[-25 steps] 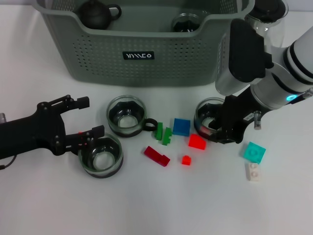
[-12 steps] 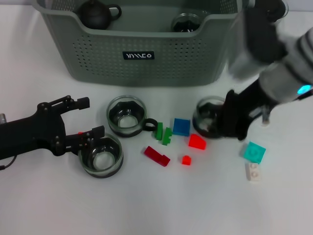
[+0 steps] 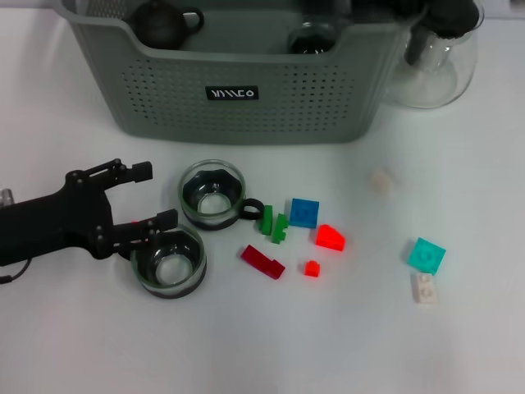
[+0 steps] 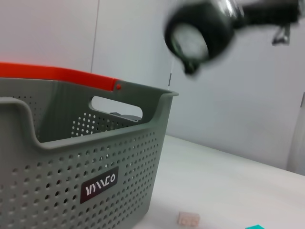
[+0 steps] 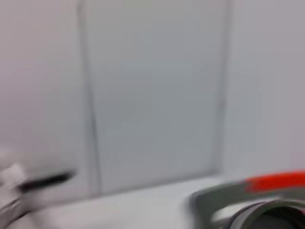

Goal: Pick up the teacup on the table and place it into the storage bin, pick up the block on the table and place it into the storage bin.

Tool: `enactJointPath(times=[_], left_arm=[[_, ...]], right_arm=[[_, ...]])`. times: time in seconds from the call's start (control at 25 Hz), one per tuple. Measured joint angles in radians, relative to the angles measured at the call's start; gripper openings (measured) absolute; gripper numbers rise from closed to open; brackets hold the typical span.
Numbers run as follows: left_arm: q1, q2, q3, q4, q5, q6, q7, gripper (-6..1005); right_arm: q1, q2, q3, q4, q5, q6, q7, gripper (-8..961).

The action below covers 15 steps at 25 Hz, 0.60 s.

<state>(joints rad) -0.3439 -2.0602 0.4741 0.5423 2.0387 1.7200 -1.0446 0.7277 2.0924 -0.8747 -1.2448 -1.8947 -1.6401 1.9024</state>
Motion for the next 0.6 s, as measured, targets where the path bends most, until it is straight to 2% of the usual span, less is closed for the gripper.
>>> enactJointPath(times=[0.08,0.16,0.32,0.44,0.6], left_arm=[[-0.005,0.0,0.0,-0.002,0.0,-0.001,0.0,848],[-0.006,0.0,0.0,-0.002,0.0,-0.001,0.0,848],[-0.006,-0.004,0.0,-0.002,-0.002,-0.005,0.0,847],[-0.006,-0.008,0.0,-0.002,-0.002,-0.016,0.0,847],[-0.007,-0.01,0.0,-0.002,-0.002,-0.022,-0.004,847]], right_arm=[[0.005,0.009,-0.05,-0.02,0.002,0.142,0.049,61],[0.026,0.005,-0.145,-0.018,-0.035,0.323,0.148,62],[0.122,0.002,-0.304,0.047,-0.235,0.599,0.389,62],[0.284,0.004,-0.358,0.234,-0.444,0.714,0.561,59],[0.489,0.002,-0.357,0.588,-0.597,0.832,0.647,57]])
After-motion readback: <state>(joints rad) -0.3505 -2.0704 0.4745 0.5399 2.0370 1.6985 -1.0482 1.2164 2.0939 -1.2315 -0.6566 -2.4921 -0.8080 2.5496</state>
